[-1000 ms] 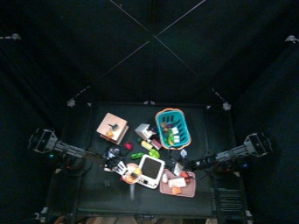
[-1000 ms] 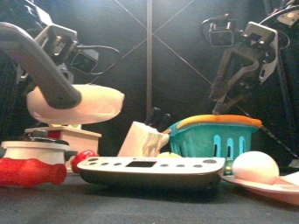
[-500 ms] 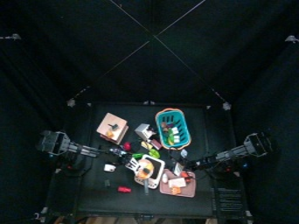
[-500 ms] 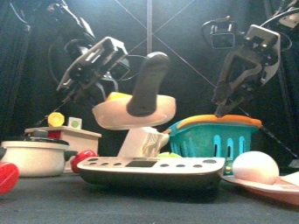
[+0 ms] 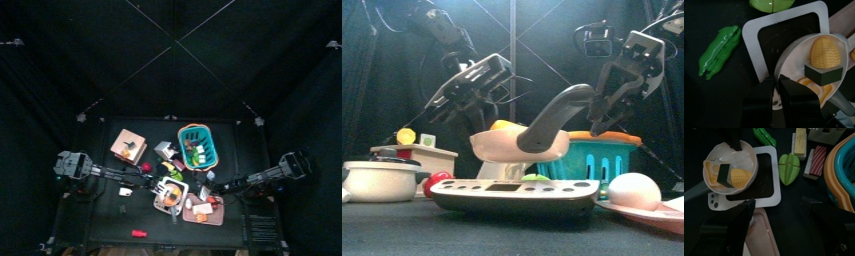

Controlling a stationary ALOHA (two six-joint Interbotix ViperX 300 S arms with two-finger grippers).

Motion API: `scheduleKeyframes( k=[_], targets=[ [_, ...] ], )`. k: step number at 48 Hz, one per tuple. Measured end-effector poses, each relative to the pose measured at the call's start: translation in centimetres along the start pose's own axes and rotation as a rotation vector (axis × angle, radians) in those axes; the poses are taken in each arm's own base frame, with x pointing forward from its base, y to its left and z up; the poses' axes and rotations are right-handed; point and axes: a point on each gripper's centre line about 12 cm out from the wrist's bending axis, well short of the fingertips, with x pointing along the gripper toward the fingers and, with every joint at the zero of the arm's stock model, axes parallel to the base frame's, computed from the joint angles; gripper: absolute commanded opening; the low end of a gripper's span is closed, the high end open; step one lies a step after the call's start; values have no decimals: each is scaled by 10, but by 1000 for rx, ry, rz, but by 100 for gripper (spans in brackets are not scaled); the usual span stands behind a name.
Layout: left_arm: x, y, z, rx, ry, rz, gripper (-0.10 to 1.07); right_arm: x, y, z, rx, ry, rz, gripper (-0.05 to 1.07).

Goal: Place pan on stove

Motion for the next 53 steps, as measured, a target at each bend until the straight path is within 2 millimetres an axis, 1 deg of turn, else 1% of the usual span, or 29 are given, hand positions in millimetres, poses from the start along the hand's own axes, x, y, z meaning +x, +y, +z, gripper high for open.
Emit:
scheduleKeyframes(
  k=[5,10,16,21,37,53],
  targets=[
    [1,4,4,18,40,16,56,0,0,0,1,1,0,103],
    [5,10,9,2,71,23,65,0,0,0,-8,-1,0,103],
    [9,14,16,-3,61,25,77,0,0,0,-18,-2,0,103],
    [10,16,20,7,41,25,81,1,-1,0,-17,1,-3,103],
    [9,17,24,38,15,33,82,1,0,0,-23,1,-3,103],
    [-9,13,31,88,-45,14,82,2,1,-3,-12,13,-2,103]
  ],
)
